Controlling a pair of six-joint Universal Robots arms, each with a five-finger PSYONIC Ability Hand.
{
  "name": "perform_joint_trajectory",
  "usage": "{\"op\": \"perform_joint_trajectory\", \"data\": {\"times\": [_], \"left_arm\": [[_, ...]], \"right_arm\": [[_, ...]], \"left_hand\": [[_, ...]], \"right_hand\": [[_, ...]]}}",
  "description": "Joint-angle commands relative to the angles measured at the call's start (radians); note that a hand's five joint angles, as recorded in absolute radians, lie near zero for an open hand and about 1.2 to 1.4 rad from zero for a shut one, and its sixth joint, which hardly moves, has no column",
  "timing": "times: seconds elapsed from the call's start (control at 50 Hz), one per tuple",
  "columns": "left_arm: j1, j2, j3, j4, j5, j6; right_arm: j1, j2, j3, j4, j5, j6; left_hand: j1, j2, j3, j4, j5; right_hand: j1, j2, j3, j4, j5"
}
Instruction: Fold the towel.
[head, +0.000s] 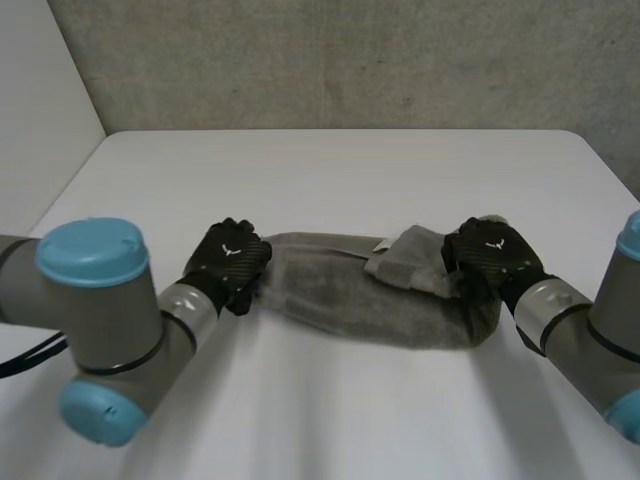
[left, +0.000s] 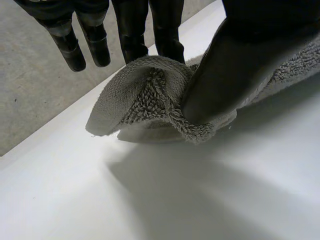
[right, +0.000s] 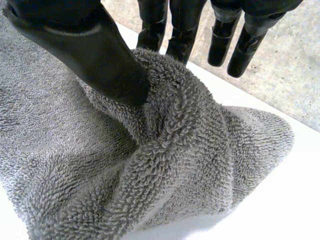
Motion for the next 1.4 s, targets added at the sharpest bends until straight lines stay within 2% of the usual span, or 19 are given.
{"op": "perform_joint_trajectory", "data": {"times": [0.02, 0.1, 0.12, 0.14, 0.16, 0.18, 0.2, 0.22, 0.24, 0.28, 0.34, 0.38, 0.46, 0.56, 0.72, 0.94, 1.18, 1.24, 1.4], "left_arm": [[0.011, 0.102, -0.121, -0.002, 0.046, 0.002], [0.015, 0.122, -0.165, 0.004, 0.061, 0.005], [0.023, 0.119, -0.164, 0.004, 0.061, 0.005], [0.023, 0.119, -0.164, 0.004, 0.061, 0.005], [0.031, 0.116, -0.159, 0.007, 0.060, 0.007], [0.031, 0.116, -0.159, 0.007, 0.060, 0.007], [0.034, 0.114, -0.150, 0.010, 0.053, 0.009], [0.034, 0.110, -0.135, 0.012, 0.052, 0.009], [0.034, 0.109, -0.135, 0.012, 0.052, 0.009], [0.034, 0.091, -0.085, 0.012, 0.050, 0.009], [0.020, 0.082, -0.023, 0.012, 0.052, 0.007], [0.015, 0.079, 0.011, 0.012, 0.052, 0.007], [-0.009, 0.050, 0.081, 0.010, 0.052, -0.008], [-0.147, -0.073, 0.219, 0.010, 0.050, -0.010], [-0.238, -0.244, 0.373, 0.009, 0.059, -0.005], [-0.256, -0.435, 0.615, -0.106, 0.076, -0.007], [-0.265, -0.506, 0.704, -0.151, 0.124, -0.007], [-0.270, -0.516, 0.716, -0.151, 0.124, -0.007], [-0.270, -0.536, 0.741, -0.146, 0.135, -0.007]], "right_arm": [[-0.007, -0.074, 0.076, 0.001, -0.022, -0.002], [-0.012, -0.083, 0.088, -0.001, -0.038, -0.004], [-0.012, -0.077, 0.085, -0.001, -0.038, -0.004], [-0.012, -0.077, 0.085, -0.001, -0.038, -0.004], [-0.012, -0.074, 0.082, 0.001, -0.038, -0.004], [-0.009, -0.074, 0.076, 0.002, -0.033, -0.007], [-0.009, -0.074, 0.076, 0.002, -0.033, -0.007], [-0.007, -0.074, 0.075, 0.007, -0.032, -0.012], [-0.004, -0.074, 0.075, 0.013, -0.030, -0.015], [-0.004, -0.077, 0.073, 0.019, -0.027, -0.015], [-0.010, -0.090, 0.073, 0.022, -0.021, -0.013], [-0.013, -0.094, 0.073, 0.024, -0.019, -0.007], [-0.018, -0.119, 0.078, 0.035, -0.018, 0.001], [-0.064, -0.172, 0.085, 0.053, -0.029, 0.008], [-0.167, -0.189, 0.085, 0.053, -0.042, 0.021], [-0.182, -0.183, 0.085, 0.053, -0.056, 0.021], [-0.185, -0.179, 0.084, 0.052, -0.056, 0.019], [-0.184, -0.179, 0.084, 0.052, -0.056, 0.017], [-0.182, -0.179, 0.087, 0.052, -0.058, 0.017]], "left_hand": [[0.112, 0.139, -0.052, -0.059, 0.122], [0.098, 0.125, -0.052, -0.059, 0.108], [-0.083, -0.055, -0.052, -0.059, -0.072], [-0.084, -0.057, -0.052, -0.059, -0.074], [-0.340, -0.313, -0.052, -0.059, -0.330], [-0.343, -0.316, -0.052, -0.059, -0.332], [-0.581, -0.554, -0.052, -0.059, -0.571], [-0.740, -0.713, -0.052, -0.059, -0.730], [-0.742, -0.715, -0.052, -0.059, -0.732], [-0.891, -0.864, -0.052, -0.059, -0.881], [-0.912, -0.885, -0.052, -0.059, -0.902], [-0.918, -0.891, -0.052, -0.059, -0.908], [-0.921, -0.894, -0.052, -0.059, -0.911], [-0.915, -0.888, -0.052, -0.059, -0.905], [-0.866, -0.838, -0.052, -0.059, -0.855], [-0.748, -0.721, -0.052, -0.059, -0.738], [-0.631, -0.603, -0.052, -0.059, -0.620], [-0.528, -0.501, -0.052, -0.059, -0.517], [0.009, 0.037, -0.052, -0.059, 0.020]], "right_hand": [[0.077, 0.117, -0.044, -0.076, 0.070], [0.077, 0.117, -0.044, -0.076, 0.070], [0.077, 0.117, -0.044, -0.076, 0.070], [0.077, 0.117, -0.044, -0.076, 0.070], [0.077, 0.117, -0.044, -0.076, 0.070], [-0.006, 0.033, -0.044, -0.076, -0.014], [-0.007, 0.032, -0.044, -0.076, -0.014], [-0.432, -0.392, -0.044, -0.076, -0.439], [-0.811, -0.771, -0.044, -0.076, -0.818], [-0.963, -0.923, -0.044, -0.076, -0.970], [-1.145, -1.105, -0.044, -0.076, -1.152], [-1.145, -1.105, -0.044, -0.076, -1.152], [-1.145, -1.105, -0.044, -0.076, -1.152], [-1.145, -1.105, -0.044, -0.076, -1.152], [-1.145, -1.105, -0.044, -0.076, -1.152], [-1.145, -1.105, -0.044, -0.076, -1.152], [-1.145, -1.105, -0.044, -0.076, -1.152], [-1.145, -1.105, -0.044, -0.076, -1.152], [-1.145, -1.105, -0.044, -0.076, -1.152]]}}
